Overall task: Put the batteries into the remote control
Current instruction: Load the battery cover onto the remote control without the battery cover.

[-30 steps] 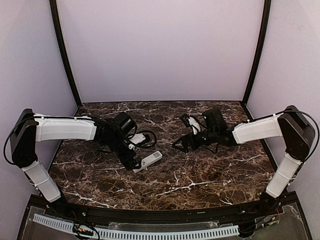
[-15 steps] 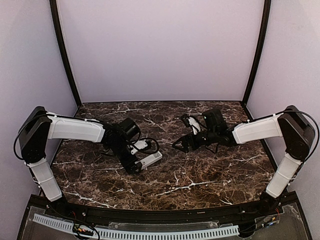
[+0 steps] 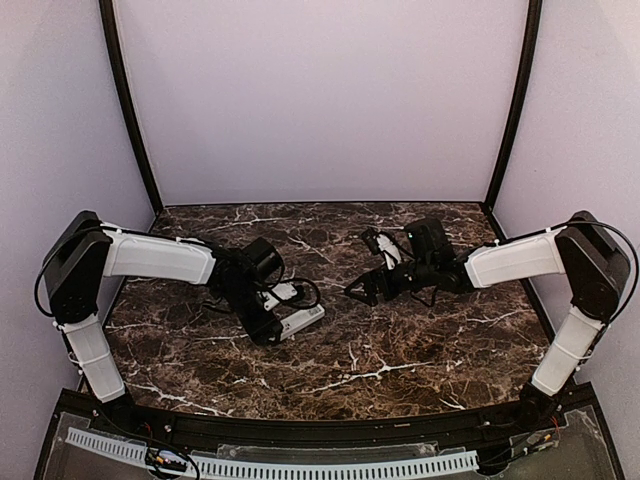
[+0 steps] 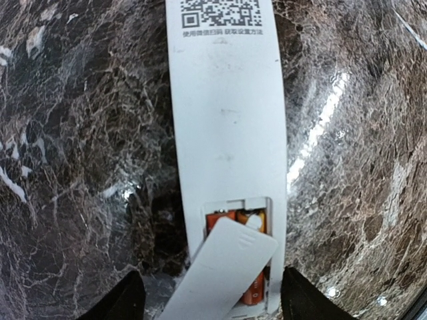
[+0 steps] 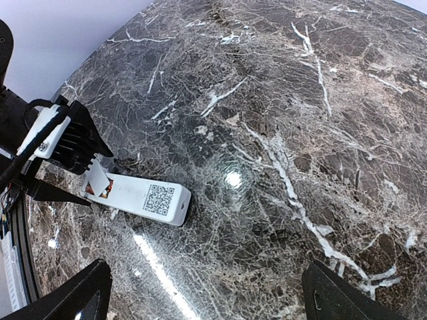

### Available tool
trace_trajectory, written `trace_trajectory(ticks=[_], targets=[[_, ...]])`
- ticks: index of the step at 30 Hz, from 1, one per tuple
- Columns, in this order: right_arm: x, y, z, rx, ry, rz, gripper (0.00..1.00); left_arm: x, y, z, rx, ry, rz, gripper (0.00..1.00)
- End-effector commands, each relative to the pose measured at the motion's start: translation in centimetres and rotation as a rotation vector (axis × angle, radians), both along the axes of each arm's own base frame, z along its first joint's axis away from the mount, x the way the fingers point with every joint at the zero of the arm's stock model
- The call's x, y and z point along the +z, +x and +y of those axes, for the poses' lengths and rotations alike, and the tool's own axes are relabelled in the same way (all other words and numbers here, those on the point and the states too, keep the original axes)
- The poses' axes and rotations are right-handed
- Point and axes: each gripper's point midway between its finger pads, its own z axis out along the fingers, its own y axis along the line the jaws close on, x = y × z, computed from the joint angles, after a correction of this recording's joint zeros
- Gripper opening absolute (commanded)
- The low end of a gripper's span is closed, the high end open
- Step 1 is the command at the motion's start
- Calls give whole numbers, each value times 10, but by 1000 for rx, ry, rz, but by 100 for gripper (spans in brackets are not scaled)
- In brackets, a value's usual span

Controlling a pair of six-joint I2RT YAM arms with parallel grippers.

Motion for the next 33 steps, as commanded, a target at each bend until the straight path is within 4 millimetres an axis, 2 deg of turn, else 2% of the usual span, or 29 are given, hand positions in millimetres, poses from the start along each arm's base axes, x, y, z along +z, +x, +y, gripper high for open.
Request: trace_trajectory(ticks=[1,15,23,26,28,33], targets=[[-1,-1,3,7,5,-21,99,4,-5,3,5,14,27,68],[0,-2,3,10,6,-24,99,4,-2,7,16,38,18,48],[2,-2,4,15,14,-22,99,6,2,6,20,38,-1,44],[2,-2,4,17,16,-20,99,7,2,5,19,36,-2,49],[2,-2,5,18,15,-20,99,7,3,5,19,34,-3,58],[3,-2,6,20,15,-19,99,10,4,3,24,29,-10,63]])
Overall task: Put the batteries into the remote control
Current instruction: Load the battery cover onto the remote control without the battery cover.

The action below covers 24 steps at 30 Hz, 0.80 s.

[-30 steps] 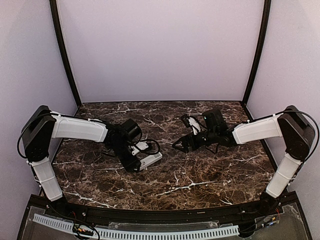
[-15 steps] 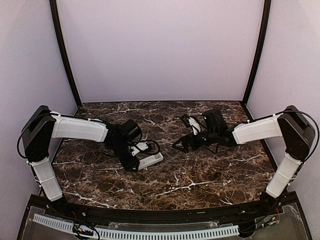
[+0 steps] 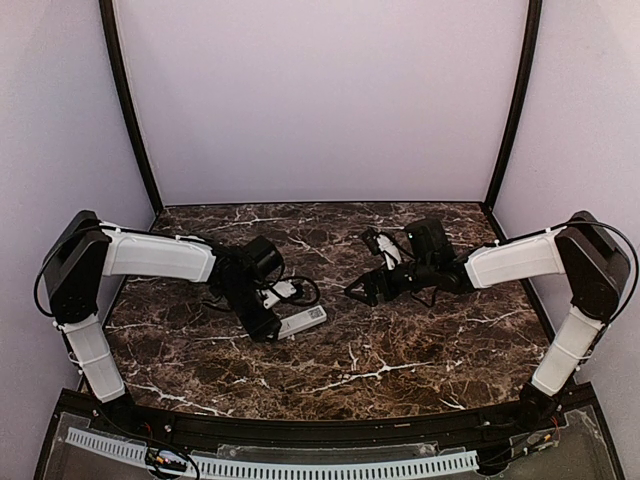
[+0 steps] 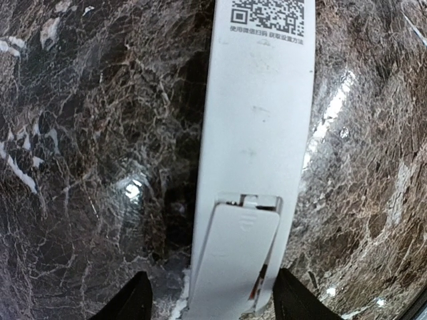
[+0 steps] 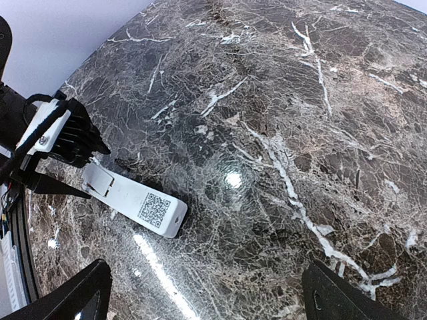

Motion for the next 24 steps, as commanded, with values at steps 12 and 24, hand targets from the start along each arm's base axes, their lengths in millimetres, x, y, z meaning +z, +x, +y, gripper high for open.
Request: trace_trajectory(ticks=[12,24], targets=[[5,-2,9,30,19,-22,99,11,0,5,20,3,-18,56],[4,-3,10,36,23,-16,99,15,0,6,26,13,-44,55]])
